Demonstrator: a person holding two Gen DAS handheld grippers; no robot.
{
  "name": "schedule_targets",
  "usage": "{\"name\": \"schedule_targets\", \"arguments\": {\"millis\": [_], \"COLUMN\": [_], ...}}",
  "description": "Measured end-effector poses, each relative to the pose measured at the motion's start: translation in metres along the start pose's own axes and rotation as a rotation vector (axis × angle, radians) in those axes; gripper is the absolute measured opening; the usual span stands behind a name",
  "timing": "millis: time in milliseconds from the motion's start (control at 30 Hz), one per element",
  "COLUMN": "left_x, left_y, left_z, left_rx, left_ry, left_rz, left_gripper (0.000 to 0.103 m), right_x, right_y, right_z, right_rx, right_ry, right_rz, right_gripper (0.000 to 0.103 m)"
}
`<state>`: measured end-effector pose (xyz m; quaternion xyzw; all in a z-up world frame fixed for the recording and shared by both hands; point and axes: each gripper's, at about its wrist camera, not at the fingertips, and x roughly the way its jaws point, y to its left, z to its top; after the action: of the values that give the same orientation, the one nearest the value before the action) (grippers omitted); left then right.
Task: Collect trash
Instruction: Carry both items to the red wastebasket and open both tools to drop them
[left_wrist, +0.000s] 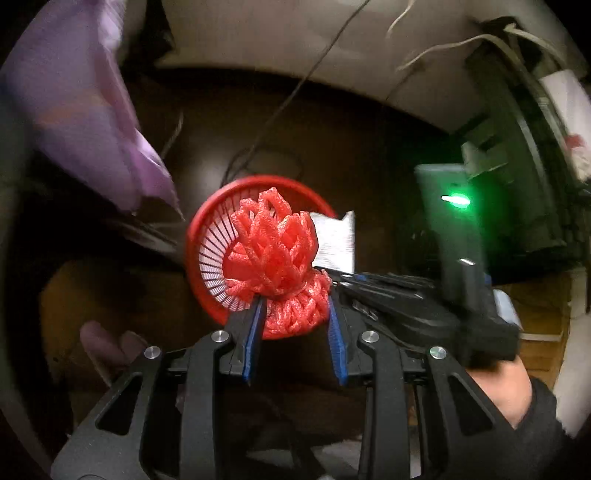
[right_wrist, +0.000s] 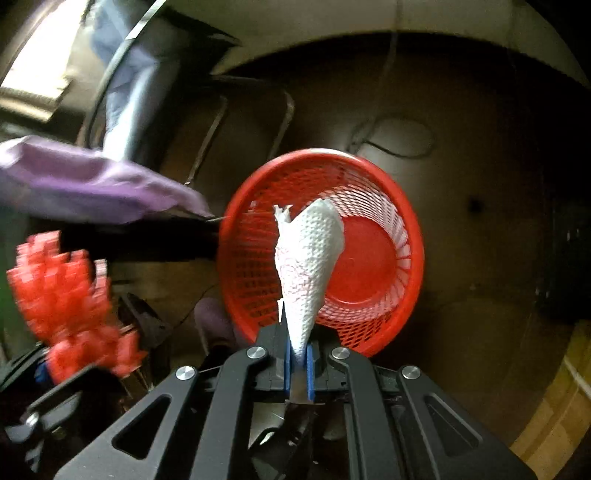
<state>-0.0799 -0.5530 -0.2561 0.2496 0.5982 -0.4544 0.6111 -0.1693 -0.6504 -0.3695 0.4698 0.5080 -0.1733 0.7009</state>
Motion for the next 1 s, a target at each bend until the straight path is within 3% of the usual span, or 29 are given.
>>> {"name": "schedule_targets", "arguments": {"millis": [200, 233, 267, 333, 467, 800, 1000], "left_x": [0.047, 0.049, 0.052, 0.056, 0.048, 0.0, -0.055], "left_y": [0.022, 0.022, 0.023, 0.03, 0.036, 0.012, -0.018], "left_z": [0.024, 0.027, 0.028, 0.032, 0.035, 0.018, -0.006], "left_rx": [-0.076, -0.079, -0.082, -0.09, -0.138, -0.115, -0.041], "left_ry": [0.082, 0.085, 0.09, 0.099, 0.081, 0.028, -0.077], "left_rz": [-0.006, 0.0, 0.006, 0.019, -0.003, -0.038, 0.015], "left_gripper": [0.036, 0.038, 0.043, 0.048, 0.064, 0.069, 0.069], "right_x": [0.018, 0.013, 0.014, 0.006, -0.009, -0.07, -0.12], "right_y": [-0.016, -0.023, -0.023, -0.026, -0.029, -0.026, -0.015], "right_z": [0.01, 0.009, 0.01, 0.007, 0.011, 0.009, -0.002], "right_rx": [0.015, 0.015, 0.013, 0.011, 0.025, 0.039, 0.023], "right_ry": [0.019, 0.019, 0.018, -0.009, -0.051, -0.18, -0.301], "right_rz": [0.001, 0.003, 0.001, -0.017, -0.017, -0.054, -0.176], "right_gripper": [0.013, 0.026, 0.05, 0.067, 0.067, 0.067, 0.067]}}
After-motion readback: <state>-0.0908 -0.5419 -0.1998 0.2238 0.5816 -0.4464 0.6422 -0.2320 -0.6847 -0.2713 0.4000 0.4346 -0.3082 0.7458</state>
